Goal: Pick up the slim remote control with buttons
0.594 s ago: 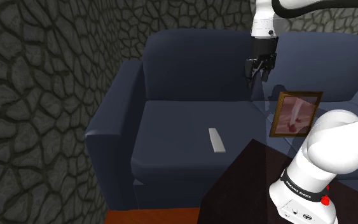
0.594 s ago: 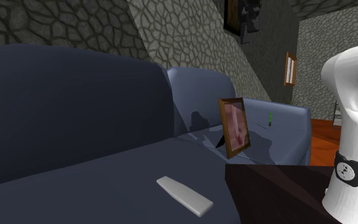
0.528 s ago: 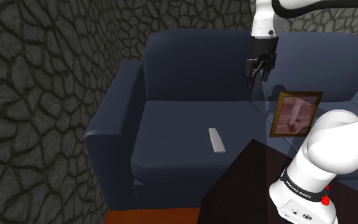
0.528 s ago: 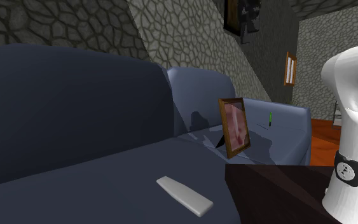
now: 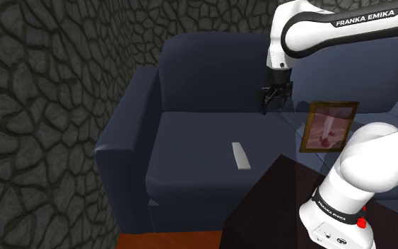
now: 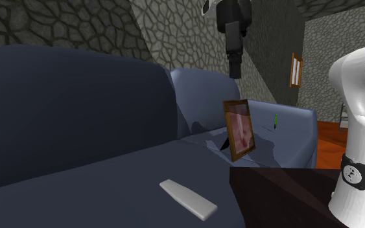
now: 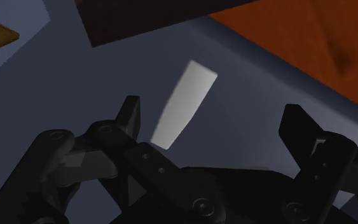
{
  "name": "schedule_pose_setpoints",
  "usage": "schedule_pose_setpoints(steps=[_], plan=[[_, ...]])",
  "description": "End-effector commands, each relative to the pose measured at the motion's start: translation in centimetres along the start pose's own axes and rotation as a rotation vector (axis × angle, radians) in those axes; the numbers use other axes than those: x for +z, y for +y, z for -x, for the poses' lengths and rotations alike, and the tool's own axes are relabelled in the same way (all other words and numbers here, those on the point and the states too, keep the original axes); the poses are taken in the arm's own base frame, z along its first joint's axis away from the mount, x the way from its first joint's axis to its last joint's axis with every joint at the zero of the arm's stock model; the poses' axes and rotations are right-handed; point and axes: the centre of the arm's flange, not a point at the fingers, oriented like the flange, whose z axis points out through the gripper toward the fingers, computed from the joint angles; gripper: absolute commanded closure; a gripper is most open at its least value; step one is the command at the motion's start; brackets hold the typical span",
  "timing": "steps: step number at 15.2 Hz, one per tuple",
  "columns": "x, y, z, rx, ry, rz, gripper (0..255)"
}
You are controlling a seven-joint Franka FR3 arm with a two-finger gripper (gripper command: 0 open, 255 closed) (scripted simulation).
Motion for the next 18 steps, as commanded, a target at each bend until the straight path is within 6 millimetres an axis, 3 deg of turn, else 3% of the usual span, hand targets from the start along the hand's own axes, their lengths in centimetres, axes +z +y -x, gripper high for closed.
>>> schedule_pose_setpoints(steps=[1,18], plan=[[2.4,-0.2,-1.2,0.034,0.007,-0.006,0],[22.1,1.3,-11.3,0.308,0.046,-0.048,0]])
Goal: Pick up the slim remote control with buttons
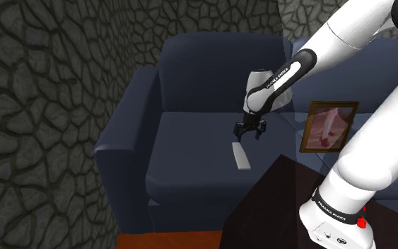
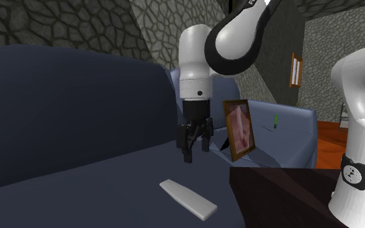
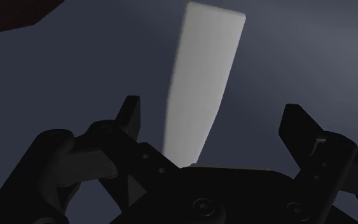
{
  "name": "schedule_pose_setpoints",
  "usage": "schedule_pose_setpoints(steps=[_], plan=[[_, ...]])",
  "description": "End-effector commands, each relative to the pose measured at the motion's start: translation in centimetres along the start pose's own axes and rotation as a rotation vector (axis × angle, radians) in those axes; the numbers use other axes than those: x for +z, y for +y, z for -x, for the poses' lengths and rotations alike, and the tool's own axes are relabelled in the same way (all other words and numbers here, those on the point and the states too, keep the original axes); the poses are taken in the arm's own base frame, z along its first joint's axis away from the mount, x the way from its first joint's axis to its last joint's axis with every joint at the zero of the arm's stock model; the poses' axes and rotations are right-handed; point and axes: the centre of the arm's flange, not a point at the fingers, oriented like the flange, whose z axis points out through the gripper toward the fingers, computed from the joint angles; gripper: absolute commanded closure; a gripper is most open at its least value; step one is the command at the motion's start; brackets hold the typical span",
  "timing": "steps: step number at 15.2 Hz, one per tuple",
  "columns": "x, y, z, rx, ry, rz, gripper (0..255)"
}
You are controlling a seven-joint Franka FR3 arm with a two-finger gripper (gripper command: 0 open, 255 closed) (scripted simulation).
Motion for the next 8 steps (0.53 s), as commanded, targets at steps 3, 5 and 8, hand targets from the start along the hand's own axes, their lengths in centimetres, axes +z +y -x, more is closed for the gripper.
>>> schedule_pose_setpoints(steps=[3,5,8], plan=[[4.8,0.3,-2.4,0.066,0.012,-0.01,0],[7.2,0.4,-3.6,0.098,0.016,-0.015,0],[10.4,0.5,-5.3,0.144,0.023,-0.022,0]])
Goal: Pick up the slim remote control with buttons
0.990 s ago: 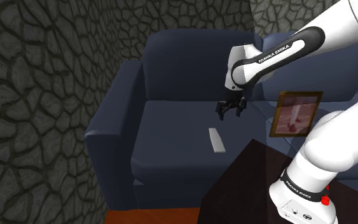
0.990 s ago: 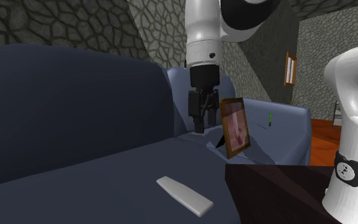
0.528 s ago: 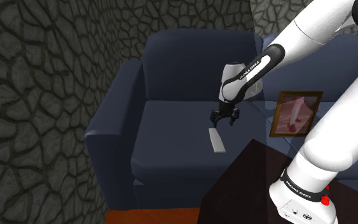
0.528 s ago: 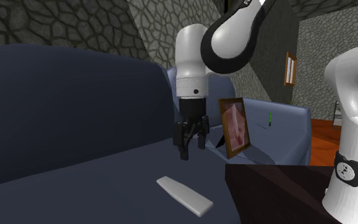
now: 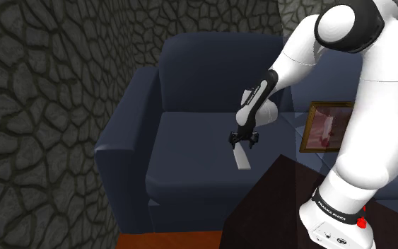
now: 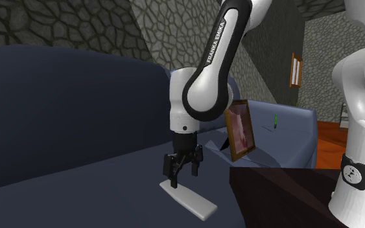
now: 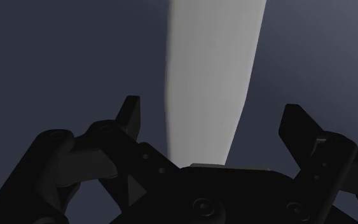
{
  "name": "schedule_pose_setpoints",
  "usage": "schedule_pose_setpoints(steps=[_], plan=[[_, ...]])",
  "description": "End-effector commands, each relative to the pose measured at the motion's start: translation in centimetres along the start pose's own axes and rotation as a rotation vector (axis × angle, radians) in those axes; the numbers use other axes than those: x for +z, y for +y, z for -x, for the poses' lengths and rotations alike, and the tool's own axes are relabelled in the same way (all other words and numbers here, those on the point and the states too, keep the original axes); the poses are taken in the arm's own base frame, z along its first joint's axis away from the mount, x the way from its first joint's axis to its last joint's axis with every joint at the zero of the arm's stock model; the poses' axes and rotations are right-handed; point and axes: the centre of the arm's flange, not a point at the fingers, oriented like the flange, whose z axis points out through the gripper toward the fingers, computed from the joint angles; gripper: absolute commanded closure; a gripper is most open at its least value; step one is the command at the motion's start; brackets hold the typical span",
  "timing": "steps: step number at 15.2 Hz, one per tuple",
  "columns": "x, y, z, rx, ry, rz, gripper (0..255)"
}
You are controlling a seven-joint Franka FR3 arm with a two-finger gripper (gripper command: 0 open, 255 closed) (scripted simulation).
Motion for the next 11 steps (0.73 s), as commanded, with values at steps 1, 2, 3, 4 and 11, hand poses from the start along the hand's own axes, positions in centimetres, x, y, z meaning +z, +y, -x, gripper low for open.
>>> schedule_pose_setpoints(steps=[1,2,3,4,11], plan=[[1.6,0.0,-0.6,0.016,0.003,-0.003,0],[2.2,0.0,-0.6,0.016,0.003,-0.003,0],[2.7,0.0,-0.6,0.016,0.003,-0.003,0],[3.2,0.0,-0.6,0.016,0.003,-0.003,0],[5.1,-0.1,-0.6,0.016,0.003,-0.003,255]])
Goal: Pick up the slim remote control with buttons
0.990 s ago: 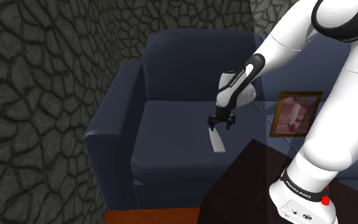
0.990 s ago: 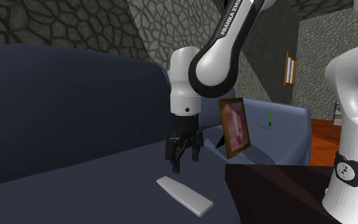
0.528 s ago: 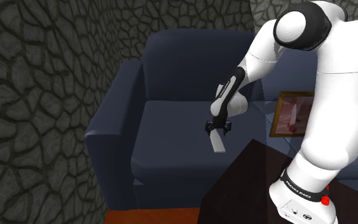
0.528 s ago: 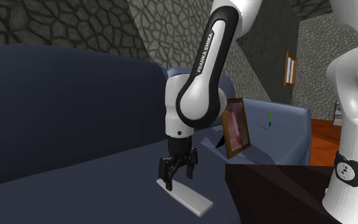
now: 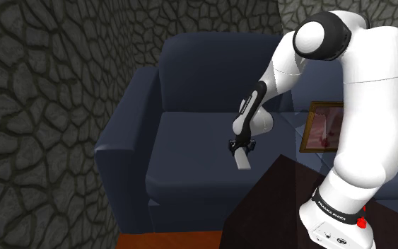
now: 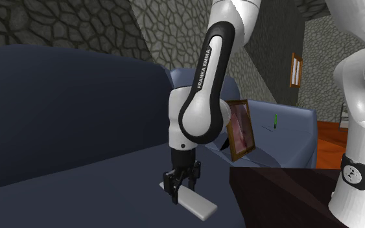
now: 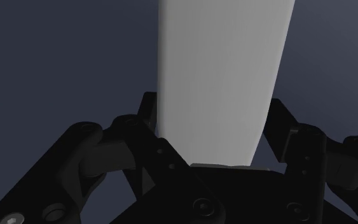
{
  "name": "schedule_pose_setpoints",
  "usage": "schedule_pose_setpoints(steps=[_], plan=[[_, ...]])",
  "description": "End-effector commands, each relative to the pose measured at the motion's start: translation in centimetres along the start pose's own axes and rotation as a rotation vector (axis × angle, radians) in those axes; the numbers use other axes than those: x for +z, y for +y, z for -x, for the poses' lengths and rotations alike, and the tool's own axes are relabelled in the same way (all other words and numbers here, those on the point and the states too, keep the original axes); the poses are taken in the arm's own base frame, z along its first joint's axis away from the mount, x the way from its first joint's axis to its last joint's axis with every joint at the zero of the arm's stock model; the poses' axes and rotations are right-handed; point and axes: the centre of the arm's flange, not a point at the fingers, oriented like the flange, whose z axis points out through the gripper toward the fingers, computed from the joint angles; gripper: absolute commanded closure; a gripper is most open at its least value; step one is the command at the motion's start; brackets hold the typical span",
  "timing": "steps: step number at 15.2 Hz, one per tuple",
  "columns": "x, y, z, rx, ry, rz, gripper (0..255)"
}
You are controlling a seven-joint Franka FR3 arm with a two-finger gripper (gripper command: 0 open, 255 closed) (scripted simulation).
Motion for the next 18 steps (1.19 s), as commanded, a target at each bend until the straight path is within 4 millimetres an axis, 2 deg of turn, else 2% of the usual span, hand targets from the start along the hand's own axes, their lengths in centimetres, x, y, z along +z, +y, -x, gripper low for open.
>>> schedule_pose_setpoints(steps=[1,8,18], plan=[[0.1,0.0,0.0,0.0,0.0,0.0,255],[0.0,0.0,0.0,0.0,0.0,0.0,255],[-5.3,0.1,0.0,0.0,0.0,0.0,255]])
